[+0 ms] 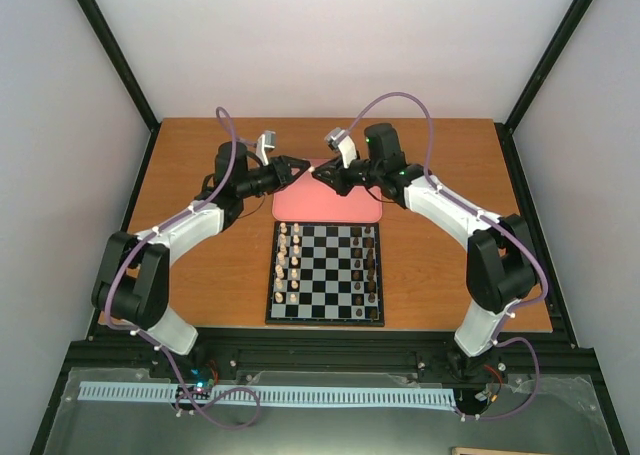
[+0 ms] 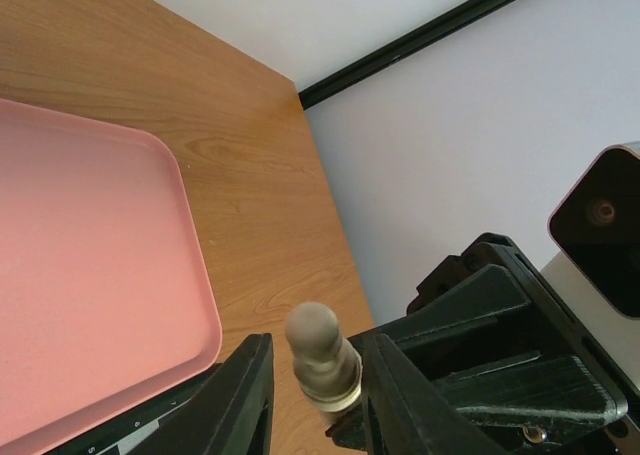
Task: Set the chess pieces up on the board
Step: Pick up the chess piece from the storage box.
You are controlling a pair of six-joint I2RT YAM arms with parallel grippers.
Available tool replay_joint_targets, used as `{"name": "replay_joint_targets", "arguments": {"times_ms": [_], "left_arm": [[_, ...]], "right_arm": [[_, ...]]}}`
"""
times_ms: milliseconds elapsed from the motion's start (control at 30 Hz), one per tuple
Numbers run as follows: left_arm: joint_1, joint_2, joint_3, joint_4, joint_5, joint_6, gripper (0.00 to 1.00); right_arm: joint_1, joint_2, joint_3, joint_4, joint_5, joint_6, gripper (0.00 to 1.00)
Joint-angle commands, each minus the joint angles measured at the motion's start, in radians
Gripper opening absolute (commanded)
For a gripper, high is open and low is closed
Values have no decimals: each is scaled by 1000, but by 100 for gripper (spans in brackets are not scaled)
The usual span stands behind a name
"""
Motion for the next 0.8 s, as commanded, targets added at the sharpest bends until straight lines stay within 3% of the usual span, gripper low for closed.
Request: {"name": "replay_joint_targets", "arguments": {"times_ms": [0,133,267,467,767], "left_arm": [[-11,11,40,37,25,-8,26],[-11,13,39,48,25,-6,18],[-13,14,39,74,39,-10,2],[-13,-5,34,49,23,13,1],[-13,-125,44,-151,-157,189,1]], "right_arm": [[10,18,36,4,-19,-7,7],[11,28,45,-10,-23,-15,7],[13,30,44,-11,-20,-18,8],[13,31,44,-35,23,-39,7],[-18,12,-9,-38,103,-51,7]]}}
